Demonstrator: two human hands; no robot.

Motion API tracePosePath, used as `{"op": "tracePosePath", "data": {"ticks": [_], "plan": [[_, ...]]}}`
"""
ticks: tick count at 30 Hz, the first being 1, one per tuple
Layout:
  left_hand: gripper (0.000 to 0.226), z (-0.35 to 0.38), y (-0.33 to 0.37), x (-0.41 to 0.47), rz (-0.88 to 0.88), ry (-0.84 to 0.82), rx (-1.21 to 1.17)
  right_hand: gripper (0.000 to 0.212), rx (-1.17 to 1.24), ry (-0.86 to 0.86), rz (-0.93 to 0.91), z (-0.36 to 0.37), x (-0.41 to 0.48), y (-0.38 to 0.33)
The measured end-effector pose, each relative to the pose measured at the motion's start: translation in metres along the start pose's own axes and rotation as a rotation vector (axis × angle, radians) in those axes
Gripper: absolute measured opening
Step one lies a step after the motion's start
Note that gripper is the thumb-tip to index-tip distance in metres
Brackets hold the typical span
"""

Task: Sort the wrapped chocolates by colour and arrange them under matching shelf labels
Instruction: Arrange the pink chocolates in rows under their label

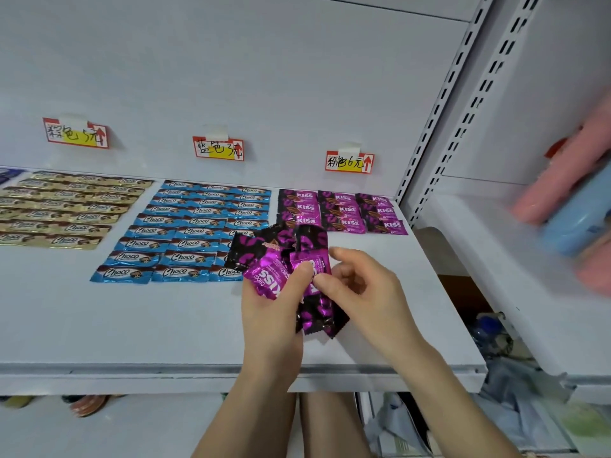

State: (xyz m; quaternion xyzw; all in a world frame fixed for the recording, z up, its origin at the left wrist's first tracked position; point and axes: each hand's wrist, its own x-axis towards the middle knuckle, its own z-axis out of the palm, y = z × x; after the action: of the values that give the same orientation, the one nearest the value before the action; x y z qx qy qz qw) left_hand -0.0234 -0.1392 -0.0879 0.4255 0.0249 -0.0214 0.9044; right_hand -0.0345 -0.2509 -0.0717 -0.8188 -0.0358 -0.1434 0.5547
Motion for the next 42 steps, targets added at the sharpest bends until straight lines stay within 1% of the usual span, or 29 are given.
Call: {"op": "tracePosePath", "data": {"ticks": [3, 6, 10, 14, 17, 18, 20, 21, 22, 24, 25, 26, 28, 29, 30, 34, 36, 39, 42], "plan": [[0.057, 0.000, 0.003, 0.000, -0.020, -0.038, 0.003, 0.024, 0.085, -0.104, 0.009, -0.007, 0.005, -0.006], [0.057, 0.000, 0.004, 0.000, -0.070, -0.078, -0.037, 0.014, 0.179, -0.206, 0.107, -0.014, 0.011, -0.009], [0.051, -0.002, 0.003, 0.001, -0.082, -0.069, -0.049, 0.014, 0.282, -0.236, 0.236, -0.019, 0.015, -0.007], [0.044, -0.005, 0.003, 0.002, -0.045, -0.050, -0.020, 0.019, 0.169, -0.185, 0.169, -0.019, 0.016, -0.005], [0.042, -0.007, 0.002, 0.002, -0.040, -0.052, 0.022, 0.038, 0.070, -0.222, 0.126, -0.023, 0.018, -0.007], [0.042, -0.007, 0.003, 0.002, -0.038, -0.043, 0.036, 0.040, 0.043, -0.246, 0.122, -0.024, 0.018, -0.008], [0.043, -0.008, 0.003, 0.002, -0.016, -0.026, 0.078, 0.031, 0.037, -0.278, 0.116, -0.024, 0.019, -0.010], [0.042, -0.008, 0.003, 0.003, 0.005, -0.017, 0.114, 0.023, 0.053, -0.279, 0.121, -0.022, 0.019, -0.011], [0.039, -0.008, 0.004, 0.003, 0.024, -0.010, 0.154, 0.021, 0.070, -0.270, 0.136, -0.021, 0.019, -0.012], [0.031, -0.008, 0.003, 0.003, 0.038, 0.002, 0.188, 0.043, 0.082, -0.211, 0.158, -0.019, 0.021, -0.011], [0.030, -0.008, 0.003, 0.003, 0.032, 0.007, 0.181, 0.048, 0.072, -0.167, 0.158, -0.021, 0.023, -0.009], [0.030, -0.008, 0.003, 0.002, 0.022, 0.014, 0.169, 0.044, 0.061, -0.128, 0.156, -0.023, 0.025, -0.007], [0.028, -0.011, 0.005, 0.003, 0.001, 0.050, 0.145, 0.020, 0.046, -0.073, 0.154, -0.031, 0.031, 0.003], [0.027, -0.013, 0.006, 0.004, -0.006, 0.074, 0.136, 0.011, 0.021, -0.047, 0.160, -0.037, 0.036, 0.009], [0.026, -0.016, 0.007, 0.006, -0.008, 0.095, 0.131, 0.011, -0.020, -0.022, 0.166, -0.044, 0.041, 0.017], [0.035, -0.021, 0.015, 0.012, -0.020, 0.160, 0.095, 0.016, -0.207, 0.048, 0.190, -0.058, 0.060, 0.047], [0.037, -0.022, 0.017, 0.014, -0.024, 0.173, 0.097, 0.019, -0.391, 0.036, 0.173, -0.057, 0.064, 0.061], [0.037, -0.023, 0.017, 0.016, -0.026, 0.180, 0.097, 0.027, -0.680, 0.008, 0.077, -0.055, 0.065, 0.070], [0.037, -0.023, 0.018, 0.018, -0.031, 0.183, 0.100, 0.025, -0.800, 0.053, -0.035, -0.052, 0.053, 0.067]]}}
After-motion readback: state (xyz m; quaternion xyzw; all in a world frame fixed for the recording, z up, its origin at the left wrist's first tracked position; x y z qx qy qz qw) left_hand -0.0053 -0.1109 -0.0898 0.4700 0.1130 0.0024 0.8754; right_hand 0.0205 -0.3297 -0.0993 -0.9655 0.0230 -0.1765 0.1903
